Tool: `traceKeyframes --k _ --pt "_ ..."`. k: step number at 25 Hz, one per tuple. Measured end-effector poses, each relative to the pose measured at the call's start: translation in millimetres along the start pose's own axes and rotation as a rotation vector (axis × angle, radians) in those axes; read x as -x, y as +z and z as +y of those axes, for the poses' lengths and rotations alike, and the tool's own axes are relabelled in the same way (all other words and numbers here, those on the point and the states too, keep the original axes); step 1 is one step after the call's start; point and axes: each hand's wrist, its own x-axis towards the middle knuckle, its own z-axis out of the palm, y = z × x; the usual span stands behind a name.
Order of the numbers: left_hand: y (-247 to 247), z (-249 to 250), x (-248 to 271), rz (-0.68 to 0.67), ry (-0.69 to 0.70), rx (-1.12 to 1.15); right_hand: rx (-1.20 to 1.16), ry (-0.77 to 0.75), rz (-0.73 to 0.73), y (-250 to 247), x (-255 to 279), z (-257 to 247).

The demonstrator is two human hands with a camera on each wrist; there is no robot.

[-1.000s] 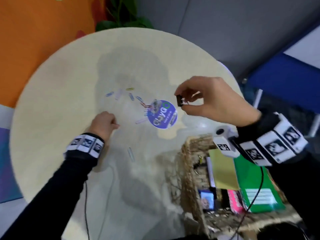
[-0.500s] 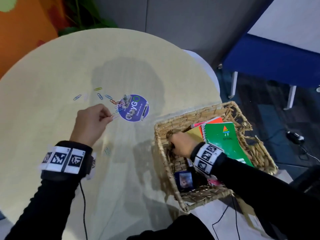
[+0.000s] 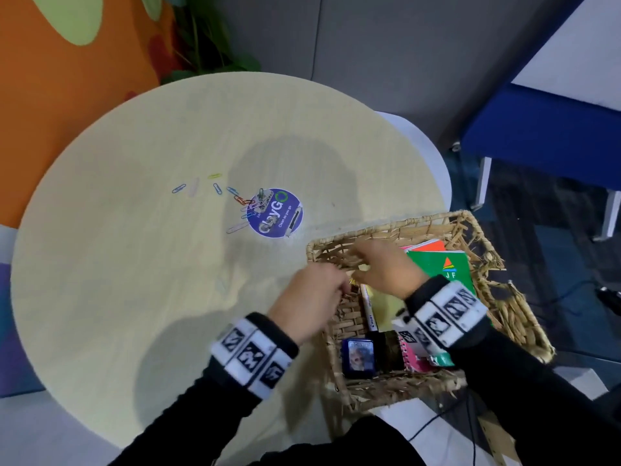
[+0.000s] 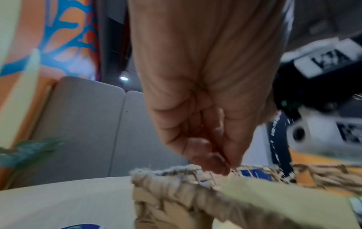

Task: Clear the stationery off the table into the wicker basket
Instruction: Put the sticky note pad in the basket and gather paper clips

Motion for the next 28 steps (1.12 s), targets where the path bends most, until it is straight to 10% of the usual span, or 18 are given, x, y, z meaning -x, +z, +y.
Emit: traceKeyframes --k 5,11,13,15,18,22,28 --pt "33 30 -26 -0.390 -0.060 -0.410 -0.245 0.065 0.248 -32 71 29" --pt "40 40 -32 -0.673 -0.118 -0.607 -0.314 0.093 0.208 -19 114 51" --pt "34 36 -28 -0.491 -0.118 -0.453 -0.300 0.086 0.207 -16 113 49" --pt "19 20 -17 -0.035 -0.133 -0.086 -0.322 0.076 0.219 -16 108 45" --pt "-5 -48 11 0.452 -0.469 0.219 -0.393 0.037 0.260 -19 96 33" --pt "-4 -139 46 0.358 -0.920 0.089 -0.453 -0.090 0.291 -29 75 -4" --pt "11 -166 34 0.264 -1.041 0.206 -0.339 -0.234 0.216 -54 11 -71"
